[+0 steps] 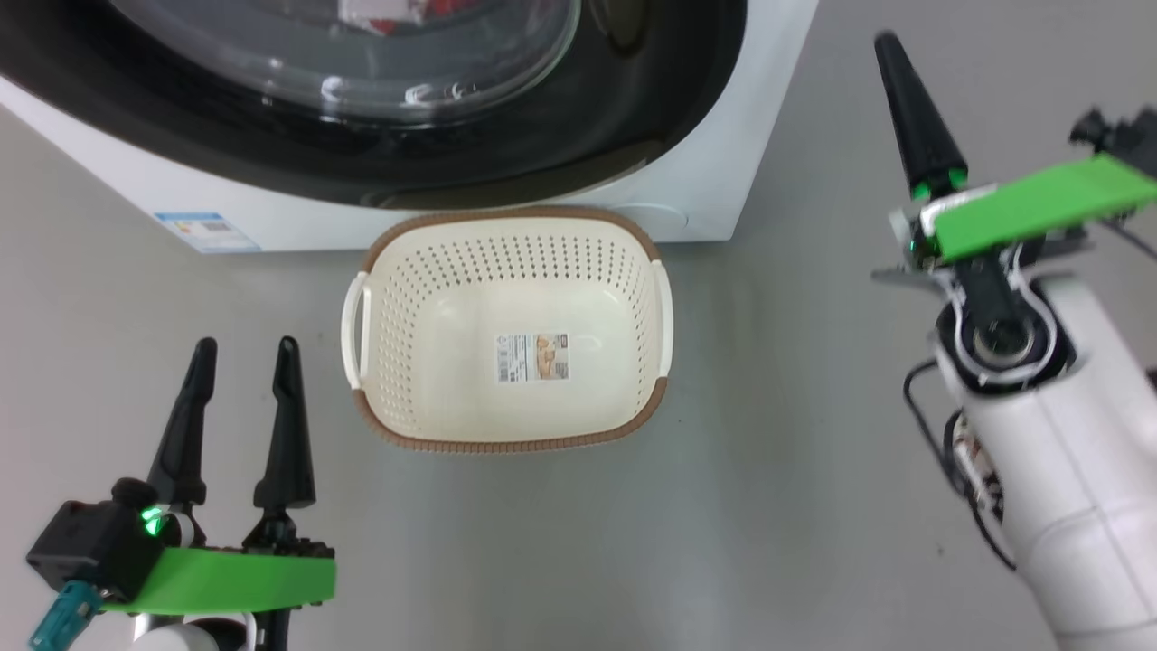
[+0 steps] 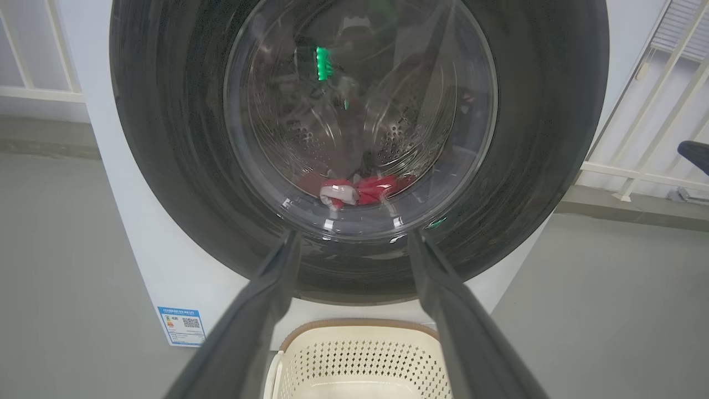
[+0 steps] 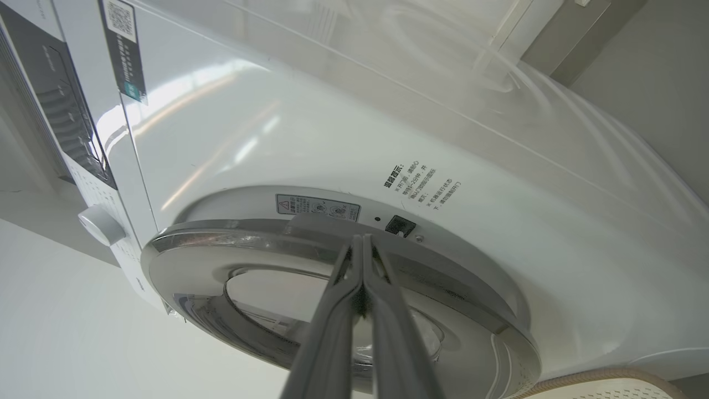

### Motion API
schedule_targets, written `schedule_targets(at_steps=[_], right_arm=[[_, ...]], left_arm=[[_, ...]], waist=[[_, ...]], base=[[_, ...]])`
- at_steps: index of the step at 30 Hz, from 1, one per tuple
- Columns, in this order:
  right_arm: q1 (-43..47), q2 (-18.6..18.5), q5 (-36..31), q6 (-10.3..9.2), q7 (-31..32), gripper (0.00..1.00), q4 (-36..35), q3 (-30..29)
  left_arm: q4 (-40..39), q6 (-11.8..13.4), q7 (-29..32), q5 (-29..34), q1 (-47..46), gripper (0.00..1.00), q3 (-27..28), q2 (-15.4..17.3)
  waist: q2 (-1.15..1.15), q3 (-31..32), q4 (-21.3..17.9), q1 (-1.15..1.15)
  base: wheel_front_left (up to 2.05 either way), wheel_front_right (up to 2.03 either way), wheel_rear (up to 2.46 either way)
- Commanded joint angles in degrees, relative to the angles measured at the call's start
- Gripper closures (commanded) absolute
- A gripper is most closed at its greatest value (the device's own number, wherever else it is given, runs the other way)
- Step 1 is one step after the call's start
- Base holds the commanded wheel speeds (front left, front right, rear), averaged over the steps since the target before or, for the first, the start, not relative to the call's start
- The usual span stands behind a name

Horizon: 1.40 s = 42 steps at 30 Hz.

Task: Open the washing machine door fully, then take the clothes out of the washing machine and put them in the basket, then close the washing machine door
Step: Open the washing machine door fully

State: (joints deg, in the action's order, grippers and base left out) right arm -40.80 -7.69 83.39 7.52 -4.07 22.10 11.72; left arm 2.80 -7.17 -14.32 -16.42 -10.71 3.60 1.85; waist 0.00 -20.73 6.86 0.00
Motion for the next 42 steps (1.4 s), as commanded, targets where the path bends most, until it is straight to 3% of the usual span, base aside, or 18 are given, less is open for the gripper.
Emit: schedule_targets(at_steps=[1, 21, 42], right_arm=[[-2.1, 0.0, 1.7, -0.03, 1.3, 1.00, -0.9, 0.7], [-20.5, -0.5, 15.3, -0.03, 23.1, 1.00, 11.2, -1.8], [-28.9, -0.2, 15.8, -0.03, 37.3, 1.00, 16.7, -0.1]], left_arm=[[-1.6, -0.3, -0.7, 0.6, -1.2, 0.00, 1.5, 1.0], [-2.0, -0.3, -0.7, -0.8, -4.7, 0.00, 0.5, 1.0], [-0.8, -0.3, -0.7, -1.1, -6.6, 0.00, 0.5, 1.0]], waist=[[0.00, -1.6, 0.8, 0.00], [0.00, -8.6, 3.3, 0.00], [0.00, -12.0, 4.0, 0.00]], base=[[0.00, 0.00, 0.00], [0.00, 0.00, 0.00], [0.00, 0.00, 0.00]])
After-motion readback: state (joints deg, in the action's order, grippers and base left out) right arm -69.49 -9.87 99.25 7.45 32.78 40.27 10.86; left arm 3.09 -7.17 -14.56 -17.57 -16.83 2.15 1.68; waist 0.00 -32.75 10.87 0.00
